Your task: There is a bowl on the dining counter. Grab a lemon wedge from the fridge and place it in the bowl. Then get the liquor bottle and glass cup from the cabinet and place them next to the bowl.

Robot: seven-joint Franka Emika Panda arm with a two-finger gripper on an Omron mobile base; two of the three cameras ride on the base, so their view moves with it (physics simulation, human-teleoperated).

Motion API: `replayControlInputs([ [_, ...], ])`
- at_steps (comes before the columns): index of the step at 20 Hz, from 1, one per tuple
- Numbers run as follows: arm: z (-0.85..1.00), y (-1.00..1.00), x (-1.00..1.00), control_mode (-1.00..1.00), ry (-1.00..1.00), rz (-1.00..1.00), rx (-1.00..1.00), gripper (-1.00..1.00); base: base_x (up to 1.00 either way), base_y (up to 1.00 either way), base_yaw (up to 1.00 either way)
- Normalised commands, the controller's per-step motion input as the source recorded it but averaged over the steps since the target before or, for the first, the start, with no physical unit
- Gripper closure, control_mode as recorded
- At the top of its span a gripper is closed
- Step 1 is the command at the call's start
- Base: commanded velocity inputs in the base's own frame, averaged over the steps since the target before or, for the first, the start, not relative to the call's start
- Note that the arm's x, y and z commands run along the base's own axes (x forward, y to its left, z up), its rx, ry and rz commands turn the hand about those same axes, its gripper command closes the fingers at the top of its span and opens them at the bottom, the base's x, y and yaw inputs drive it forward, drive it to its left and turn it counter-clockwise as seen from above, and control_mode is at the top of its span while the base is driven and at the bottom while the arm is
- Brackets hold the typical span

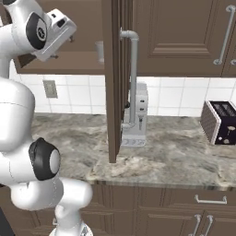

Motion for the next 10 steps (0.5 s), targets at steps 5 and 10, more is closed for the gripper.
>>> replayControlInputs([
  [5, -0.14, -0.15, 0.77, -1.0, -0.01, -0.01, -0.28, -1.0, 0.0, 0.0, 0.0],
  [10, -0.16, -0.38, 0.61, -1.0, -0.05, -0.05, -0.2, -1.0, 0.0, 0.0, 0.0],
])
